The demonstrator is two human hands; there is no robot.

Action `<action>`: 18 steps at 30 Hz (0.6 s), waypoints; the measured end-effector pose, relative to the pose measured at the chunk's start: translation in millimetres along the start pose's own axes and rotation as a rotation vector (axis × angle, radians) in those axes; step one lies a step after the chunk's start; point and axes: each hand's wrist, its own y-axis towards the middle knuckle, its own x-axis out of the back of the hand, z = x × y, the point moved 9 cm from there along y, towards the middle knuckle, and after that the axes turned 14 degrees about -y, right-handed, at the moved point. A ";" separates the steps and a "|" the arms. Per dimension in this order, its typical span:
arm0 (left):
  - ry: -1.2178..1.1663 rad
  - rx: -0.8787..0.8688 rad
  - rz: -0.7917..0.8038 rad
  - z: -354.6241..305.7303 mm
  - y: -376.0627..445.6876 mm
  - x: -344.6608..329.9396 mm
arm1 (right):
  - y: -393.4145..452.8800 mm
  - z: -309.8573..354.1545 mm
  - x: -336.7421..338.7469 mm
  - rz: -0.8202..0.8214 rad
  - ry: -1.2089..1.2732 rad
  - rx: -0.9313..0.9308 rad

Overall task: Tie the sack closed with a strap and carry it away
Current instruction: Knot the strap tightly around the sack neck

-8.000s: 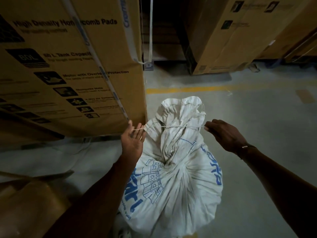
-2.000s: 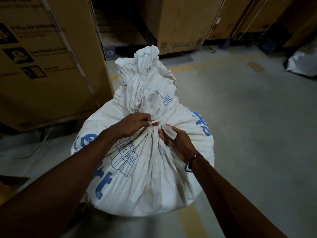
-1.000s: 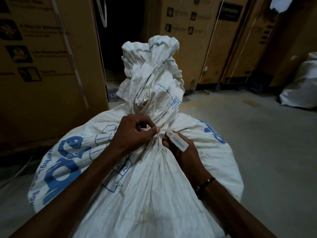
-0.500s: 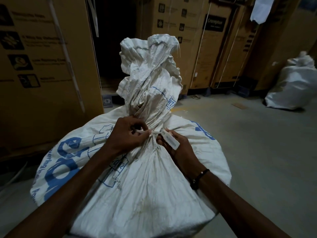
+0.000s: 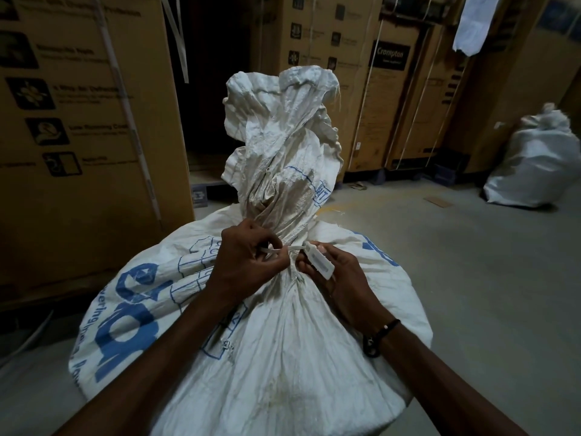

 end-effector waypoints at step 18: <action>0.017 0.083 0.078 13.4 4.4 -15.8 | 2.3 9.7 -3.3 0.063 -0.062 0.076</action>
